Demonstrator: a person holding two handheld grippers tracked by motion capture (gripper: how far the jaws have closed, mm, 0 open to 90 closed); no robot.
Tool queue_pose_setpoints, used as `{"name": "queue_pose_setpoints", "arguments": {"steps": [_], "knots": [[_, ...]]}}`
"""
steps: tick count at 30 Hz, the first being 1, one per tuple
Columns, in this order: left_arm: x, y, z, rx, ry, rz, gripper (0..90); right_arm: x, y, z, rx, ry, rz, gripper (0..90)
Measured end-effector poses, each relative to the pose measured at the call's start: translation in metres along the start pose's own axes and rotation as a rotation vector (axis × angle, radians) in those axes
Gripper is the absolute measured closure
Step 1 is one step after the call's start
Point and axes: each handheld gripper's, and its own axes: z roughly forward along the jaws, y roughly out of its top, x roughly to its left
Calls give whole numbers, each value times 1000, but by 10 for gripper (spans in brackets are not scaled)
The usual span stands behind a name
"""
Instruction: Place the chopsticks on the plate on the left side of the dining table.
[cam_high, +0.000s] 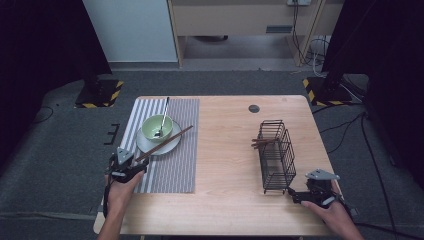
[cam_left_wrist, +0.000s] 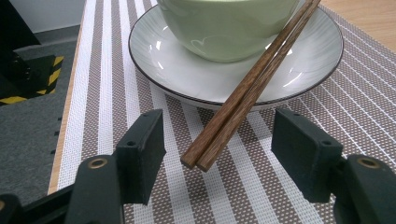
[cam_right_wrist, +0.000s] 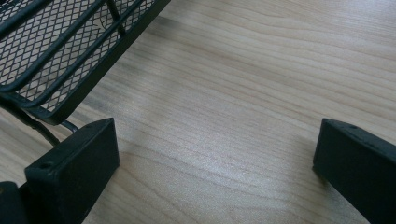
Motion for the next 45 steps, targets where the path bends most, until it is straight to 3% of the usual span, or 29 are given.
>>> {"name": "queue_pose_setpoints", "arguments": {"steps": [4, 12, 19, 28, 45], "knots": [[0, 1, -1, -7, 16, -3, 348, 0, 0, 0, 0, 0, 0, 4], [1, -4, 2, 2, 8, -16, 401, 0, 0, 0, 0, 0, 0, 4], [6, -5, 3, 8, 23, -65, 501, 0, 0, 0, 0, 0, 0, 4], [10, -4, 4, 9, 81, -100, 486, 0, 0, 0, 0, 1, 0, 4], [17, -3, 10, 18, 121, -121, 444, 0, 0, 0, 0, 1, -1, 4]]}}
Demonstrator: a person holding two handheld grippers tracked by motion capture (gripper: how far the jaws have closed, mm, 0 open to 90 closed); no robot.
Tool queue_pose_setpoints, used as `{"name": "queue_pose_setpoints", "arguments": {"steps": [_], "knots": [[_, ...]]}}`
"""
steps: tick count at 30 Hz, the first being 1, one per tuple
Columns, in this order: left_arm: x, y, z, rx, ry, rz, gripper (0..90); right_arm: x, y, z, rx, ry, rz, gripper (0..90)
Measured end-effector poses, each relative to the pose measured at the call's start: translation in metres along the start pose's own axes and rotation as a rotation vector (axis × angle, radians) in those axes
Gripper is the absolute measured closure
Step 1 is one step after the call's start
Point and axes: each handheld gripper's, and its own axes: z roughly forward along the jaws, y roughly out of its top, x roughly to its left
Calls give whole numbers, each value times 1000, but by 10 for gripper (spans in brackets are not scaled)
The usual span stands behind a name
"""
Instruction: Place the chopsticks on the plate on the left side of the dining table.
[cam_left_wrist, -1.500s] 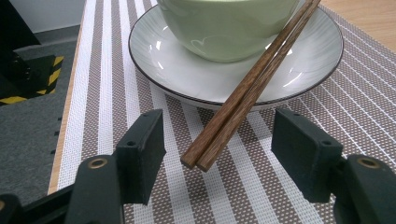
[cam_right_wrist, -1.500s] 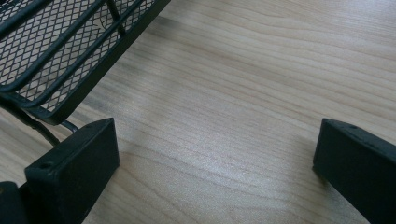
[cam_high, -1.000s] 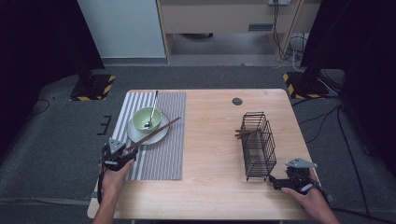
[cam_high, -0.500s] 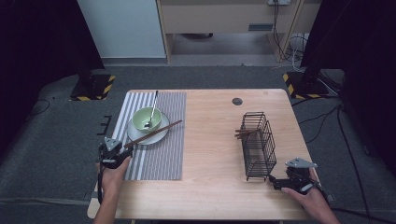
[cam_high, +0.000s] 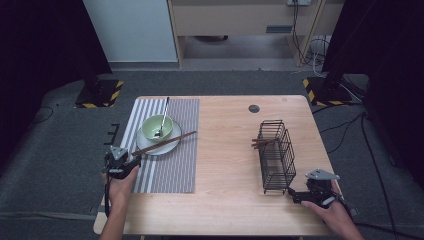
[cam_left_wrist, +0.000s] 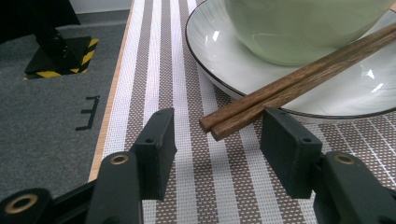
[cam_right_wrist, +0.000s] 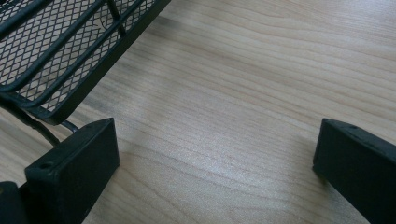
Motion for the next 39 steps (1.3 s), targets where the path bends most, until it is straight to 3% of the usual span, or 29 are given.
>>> {"name": "queue_pose_setpoints", "arguments": {"steps": [8, 28, 39], "knots": [[0, 4, 0, 14, 5, -20, 437, 0, 0, 0, 0, 0, 0, 4], [1, 6, 4, 16, 10, 3, 440, 0, 0, 0, 0, 0, 0, 4], [2, 6, 5, 17, -3, 9, 489, 0, 0, 0, 0, 0, 0, 4]]}}
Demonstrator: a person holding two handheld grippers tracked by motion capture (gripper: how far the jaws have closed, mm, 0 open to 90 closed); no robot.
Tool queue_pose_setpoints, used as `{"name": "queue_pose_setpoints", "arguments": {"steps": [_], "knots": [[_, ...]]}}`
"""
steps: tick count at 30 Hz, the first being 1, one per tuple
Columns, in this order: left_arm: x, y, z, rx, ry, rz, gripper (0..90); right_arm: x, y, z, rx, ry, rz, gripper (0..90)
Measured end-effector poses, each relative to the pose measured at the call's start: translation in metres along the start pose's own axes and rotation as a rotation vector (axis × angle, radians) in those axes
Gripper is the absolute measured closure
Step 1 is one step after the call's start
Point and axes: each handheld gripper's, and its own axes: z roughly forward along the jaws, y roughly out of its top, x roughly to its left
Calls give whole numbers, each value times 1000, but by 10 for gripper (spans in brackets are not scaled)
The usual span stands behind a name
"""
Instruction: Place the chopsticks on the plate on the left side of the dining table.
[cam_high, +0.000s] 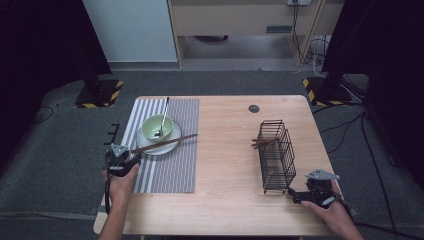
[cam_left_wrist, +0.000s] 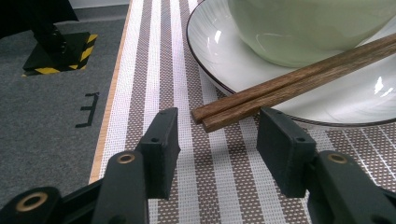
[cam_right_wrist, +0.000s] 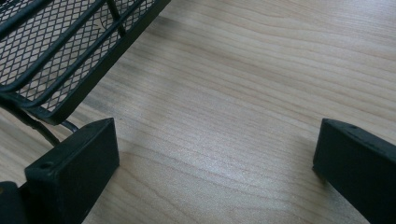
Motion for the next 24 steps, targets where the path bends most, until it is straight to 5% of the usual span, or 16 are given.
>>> {"name": "queue_pose_setpoints", "arguments": {"steps": [18, 24], "knots": [[-1, 1, 2, -9, -21, 32, 580, 0, 0, 0, 0, 0, 0, 4], [2, 1, 2, -14, -6, 3, 547, 0, 0, 0, 0, 0, 0, 4]]}}
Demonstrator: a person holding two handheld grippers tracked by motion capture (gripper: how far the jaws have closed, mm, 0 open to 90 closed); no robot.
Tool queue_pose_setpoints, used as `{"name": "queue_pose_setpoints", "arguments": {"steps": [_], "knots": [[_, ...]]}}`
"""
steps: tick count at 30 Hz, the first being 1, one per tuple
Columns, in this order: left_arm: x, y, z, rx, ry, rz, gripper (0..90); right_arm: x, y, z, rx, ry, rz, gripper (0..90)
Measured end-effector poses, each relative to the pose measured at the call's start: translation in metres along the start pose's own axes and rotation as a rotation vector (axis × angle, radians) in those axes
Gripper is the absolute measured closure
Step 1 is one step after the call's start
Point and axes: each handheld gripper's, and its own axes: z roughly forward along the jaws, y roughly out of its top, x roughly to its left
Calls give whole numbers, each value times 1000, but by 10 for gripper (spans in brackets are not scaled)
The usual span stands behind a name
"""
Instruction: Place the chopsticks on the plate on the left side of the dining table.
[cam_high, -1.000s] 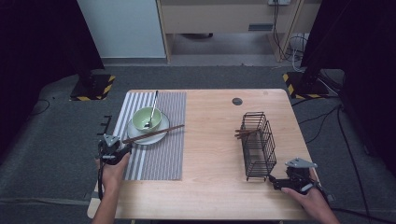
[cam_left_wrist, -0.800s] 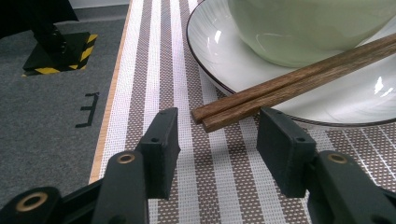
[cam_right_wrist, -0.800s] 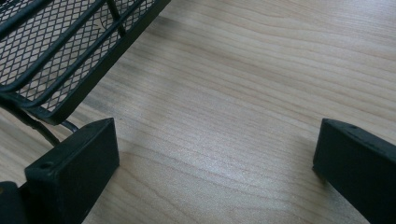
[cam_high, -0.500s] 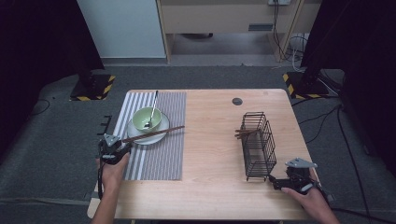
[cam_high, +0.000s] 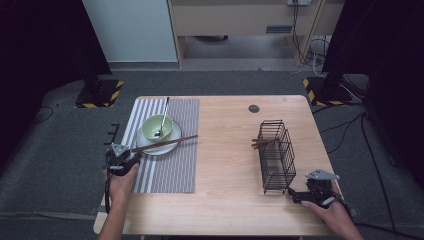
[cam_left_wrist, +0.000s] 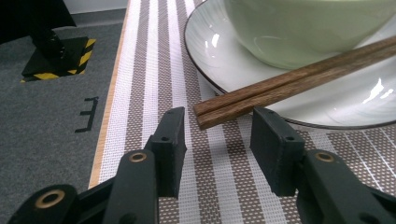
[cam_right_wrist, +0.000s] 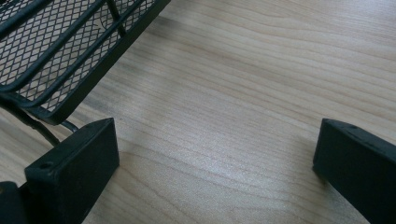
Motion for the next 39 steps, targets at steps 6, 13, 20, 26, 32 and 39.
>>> {"name": "queue_pose_setpoints", "arguments": {"steps": [6, 13, 20, 26, 32, 39], "knots": [[1, 0, 0, -6, 2, -3, 548, 0, 0, 0, 0, 0, 0, 4], [4, 2, 2, -11, 6, -1, 549, 0, 0, 0, 0, 0, 0, 4], [6, 4, 2, 0, 10, 7, 546, 0, 0, 0, 0, 0, 0, 4], [8, 6, 2, -4, 10, -4, 548, 0, 0, 0, 0, 0, 0, 4], [8, 9, 4, 3, 16, -3, 544, 0, 0, 0, 0, 0, 0, 4], [10, 10, 6, 4, 23, -7, 552, 0, 0, 0, 0, 0, 0, 4]]}}
